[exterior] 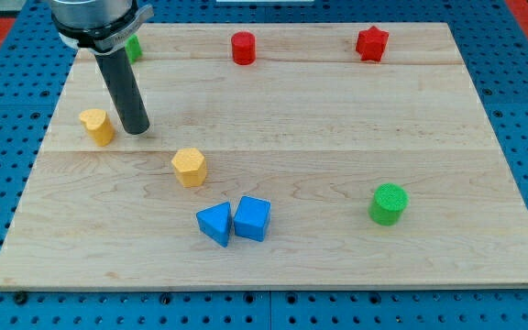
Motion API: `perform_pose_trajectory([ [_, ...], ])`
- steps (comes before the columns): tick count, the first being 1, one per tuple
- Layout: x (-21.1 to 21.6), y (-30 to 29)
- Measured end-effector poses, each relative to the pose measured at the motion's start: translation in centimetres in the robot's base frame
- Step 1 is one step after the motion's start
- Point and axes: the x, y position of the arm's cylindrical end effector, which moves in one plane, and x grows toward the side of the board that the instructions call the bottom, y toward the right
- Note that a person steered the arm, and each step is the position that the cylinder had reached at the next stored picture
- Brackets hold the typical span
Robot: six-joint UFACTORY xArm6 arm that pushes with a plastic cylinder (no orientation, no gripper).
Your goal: Place the green circle towards top right diagonal to the triangle
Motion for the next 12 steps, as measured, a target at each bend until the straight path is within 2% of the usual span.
perform_pose_trajectory([
  [3,0.1,0.7],
  [5,6.7,2.5],
  [6,10.0,1.4],
  [8,10.0,3.4],
  [9,9.8,7.2],
  [10,9.8,16.2],
  [12,9.7,17.3],
])
